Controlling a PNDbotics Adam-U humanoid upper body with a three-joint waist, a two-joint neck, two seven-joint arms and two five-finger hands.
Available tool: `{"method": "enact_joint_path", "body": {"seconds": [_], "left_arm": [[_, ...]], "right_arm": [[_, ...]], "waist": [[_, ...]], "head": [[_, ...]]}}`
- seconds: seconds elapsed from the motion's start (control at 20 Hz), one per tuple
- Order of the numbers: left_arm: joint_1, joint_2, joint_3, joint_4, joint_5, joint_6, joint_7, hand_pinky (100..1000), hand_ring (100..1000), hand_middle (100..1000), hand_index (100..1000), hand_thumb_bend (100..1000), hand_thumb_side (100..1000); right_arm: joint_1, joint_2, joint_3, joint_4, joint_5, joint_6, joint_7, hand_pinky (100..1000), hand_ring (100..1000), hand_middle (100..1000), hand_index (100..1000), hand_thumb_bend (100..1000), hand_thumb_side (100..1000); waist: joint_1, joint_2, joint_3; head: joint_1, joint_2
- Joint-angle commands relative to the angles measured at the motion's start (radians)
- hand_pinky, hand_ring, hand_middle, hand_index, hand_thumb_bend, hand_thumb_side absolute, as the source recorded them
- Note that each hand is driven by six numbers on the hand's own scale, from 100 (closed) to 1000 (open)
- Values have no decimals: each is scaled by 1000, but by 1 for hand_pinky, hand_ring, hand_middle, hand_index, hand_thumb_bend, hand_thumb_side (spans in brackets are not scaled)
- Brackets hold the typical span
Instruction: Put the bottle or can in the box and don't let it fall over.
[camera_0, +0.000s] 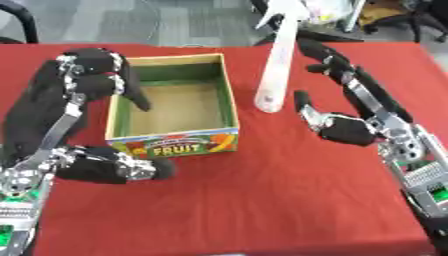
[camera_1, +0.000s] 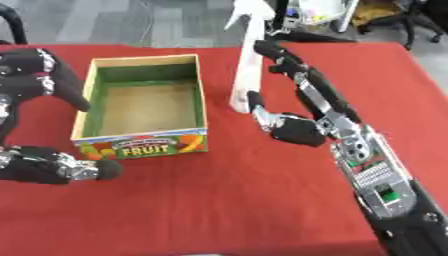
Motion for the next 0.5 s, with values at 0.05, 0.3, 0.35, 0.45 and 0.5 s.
{"method": "enact_joint_path", "body": {"seconds": [0.05, 0.3, 0.35, 0.45, 0.5], "left_arm": [[-9, 14, 8, -16, 3, -18, 20, 518, 451, 398, 488, 1000, 160], [6, 7, 8, 5, 28, 8, 18, 616, 608, 512, 582, 820, 360], [18, 4, 8, 18, 54, 26, 17, 652, 682, 560, 631, 782, 415], [42, 0, 14, 45, 126, 70, 23, 707, 798, 644, 692, 726, 499], [54, 1, 19, 58, 169, 94, 26, 736, 864, 700, 728, 703, 534]], "right_arm": [[-7, -13, -3, -21, 16, -5, 0, 901, 1000, 1000, 1000, 100, 470], [-3, -8, -8, -11, -12, 12, -33, 891, 990, 1000, 1000, 100, 470], [-1, -8, -11, -7, -19, 19, -46, 889, 987, 1000, 1000, 100, 470], [5, -9, -15, 1, -30, 30, -70, 886, 983, 1000, 1000, 100, 470], [8, -10, -17, 6, -35, 34, -82, 884, 981, 1000, 1000, 100, 470]], "waist": [[1, -21, 1], [0, -20, 0], [0, -19, -1], [-1, -18, -1], [0, -18, -1]], "head": [[-2, -3], [2, -4], [3, -5], [1, -7], [1, -7]]}}
